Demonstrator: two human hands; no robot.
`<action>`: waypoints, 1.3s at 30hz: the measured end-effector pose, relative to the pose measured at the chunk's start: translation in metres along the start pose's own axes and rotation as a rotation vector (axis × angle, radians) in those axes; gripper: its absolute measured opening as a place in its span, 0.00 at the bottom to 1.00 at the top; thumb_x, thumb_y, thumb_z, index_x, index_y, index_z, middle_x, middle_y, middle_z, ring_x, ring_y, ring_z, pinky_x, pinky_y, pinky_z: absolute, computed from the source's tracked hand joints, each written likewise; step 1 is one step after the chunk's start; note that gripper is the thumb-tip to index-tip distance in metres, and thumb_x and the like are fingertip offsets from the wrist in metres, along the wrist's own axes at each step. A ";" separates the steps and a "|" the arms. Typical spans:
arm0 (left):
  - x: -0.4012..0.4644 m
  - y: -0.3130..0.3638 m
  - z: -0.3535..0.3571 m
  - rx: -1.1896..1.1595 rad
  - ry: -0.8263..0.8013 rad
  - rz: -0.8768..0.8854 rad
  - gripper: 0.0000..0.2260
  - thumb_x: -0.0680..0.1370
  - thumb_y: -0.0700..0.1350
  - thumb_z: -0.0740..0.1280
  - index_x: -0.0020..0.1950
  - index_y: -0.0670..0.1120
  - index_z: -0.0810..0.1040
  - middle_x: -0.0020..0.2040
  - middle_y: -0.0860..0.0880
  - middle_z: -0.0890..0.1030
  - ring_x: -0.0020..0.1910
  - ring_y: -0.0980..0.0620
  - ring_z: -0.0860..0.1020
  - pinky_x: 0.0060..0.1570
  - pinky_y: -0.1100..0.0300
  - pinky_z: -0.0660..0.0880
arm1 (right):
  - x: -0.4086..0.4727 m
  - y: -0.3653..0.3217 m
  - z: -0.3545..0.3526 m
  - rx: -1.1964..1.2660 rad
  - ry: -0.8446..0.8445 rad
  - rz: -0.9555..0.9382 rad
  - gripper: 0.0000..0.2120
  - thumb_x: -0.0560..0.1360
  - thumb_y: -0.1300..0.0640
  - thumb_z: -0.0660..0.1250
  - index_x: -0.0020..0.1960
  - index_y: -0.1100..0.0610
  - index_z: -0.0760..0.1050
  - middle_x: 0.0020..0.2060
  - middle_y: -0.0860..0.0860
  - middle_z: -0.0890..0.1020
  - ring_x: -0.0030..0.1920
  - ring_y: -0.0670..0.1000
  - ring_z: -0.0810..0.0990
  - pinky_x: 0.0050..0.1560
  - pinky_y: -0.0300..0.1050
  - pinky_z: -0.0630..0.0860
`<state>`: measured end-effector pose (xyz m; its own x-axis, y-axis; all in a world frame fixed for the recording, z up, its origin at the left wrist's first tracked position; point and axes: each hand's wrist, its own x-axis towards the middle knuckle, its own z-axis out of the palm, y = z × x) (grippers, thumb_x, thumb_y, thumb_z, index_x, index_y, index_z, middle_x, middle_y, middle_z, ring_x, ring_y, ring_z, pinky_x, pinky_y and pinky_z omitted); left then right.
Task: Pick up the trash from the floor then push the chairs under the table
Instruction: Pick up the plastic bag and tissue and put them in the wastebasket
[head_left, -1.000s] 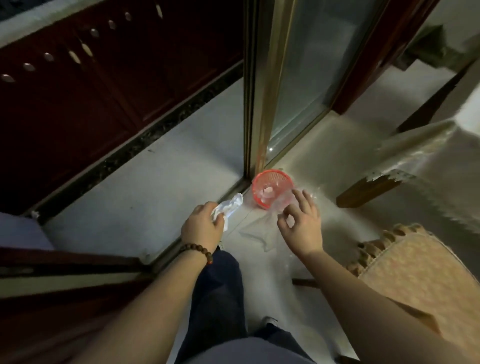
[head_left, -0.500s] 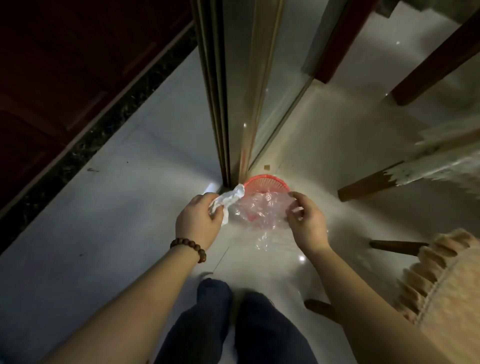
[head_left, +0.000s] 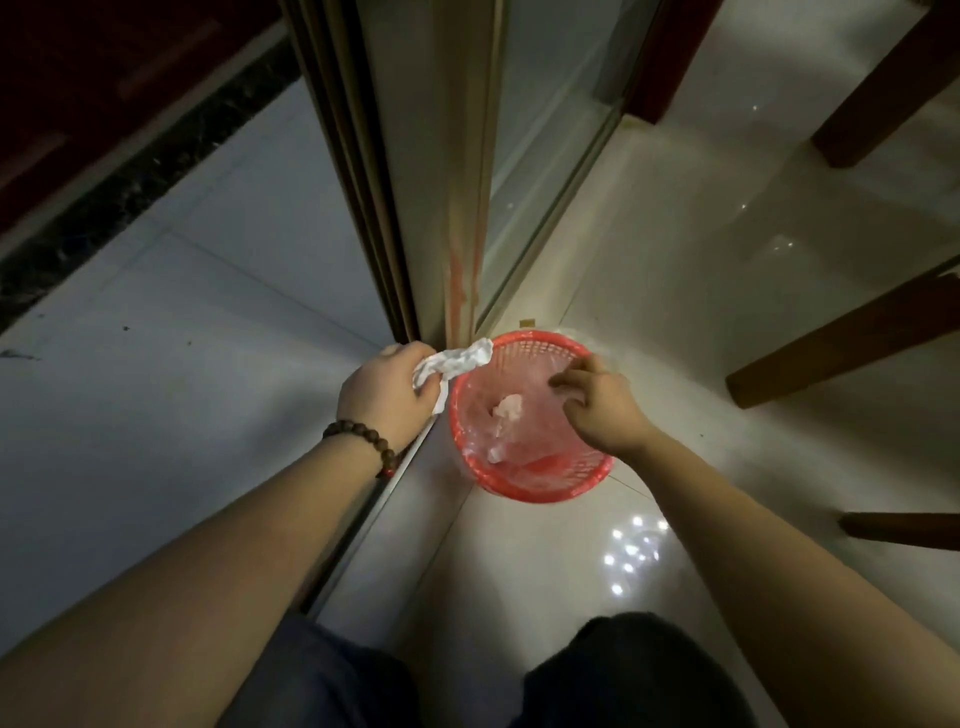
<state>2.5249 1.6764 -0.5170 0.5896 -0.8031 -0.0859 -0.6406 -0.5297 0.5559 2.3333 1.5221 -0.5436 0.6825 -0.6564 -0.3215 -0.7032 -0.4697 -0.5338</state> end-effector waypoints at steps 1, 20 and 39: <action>0.003 -0.004 0.005 -0.005 0.006 0.008 0.08 0.76 0.45 0.64 0.52 0.49 0.79 0.46 0.48 0.80 0.43 0.46 0.77 0.42 0.53 0.75 | 0.008 0.002 0.008 0.009 -0.062 -0.001 0.21 0.73 0.65 0.58 0.66 0.59 0.72 0.65 0.55 0.68 0.64 0.55 0.68 0.61 0.39 0.63; 0.003 -0.022 0.015 -0.154 -0.019 -0.113 0.04 0.74 0.45 0.68 0.48 0.50 0.77 0.43 0.50 0.81 0.43 0.49 0.79 0.43 0.51 0.79 | 0.032 0.011 0.038 -0.453 -0.103 -0.203 0.33 0.71 0.41 0.67 0.72 0.37 0.56 0.75 0.49 0.57 0.73 0.58 0.55 0.71 0.63 0.56; 0.052 0.027 0.163 0.592 -0.695 0.292 0.31 0.77 0.56 0.53 0.78 0.53 0.47 0.79 0.47 0.48 0.76 0.42 0.48 0.74 0.45 0.47 | -0.069 0.046 -0.012 0.126 0.325 0.105 0.28 0.74 0.53 0.68 0.71 0.46 0.63 0.68 0.50 0.65 0.62 0.53 0.72 0.59 0.48 0.71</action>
<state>2.4579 1.5755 -0.6410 0.0653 -0.8066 -0.5874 -0.9732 -0.1816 0.1412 2.2515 1.5385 -0.5371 0.4941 -0.8603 -0.1252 -0.7223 -0.3261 -0.6099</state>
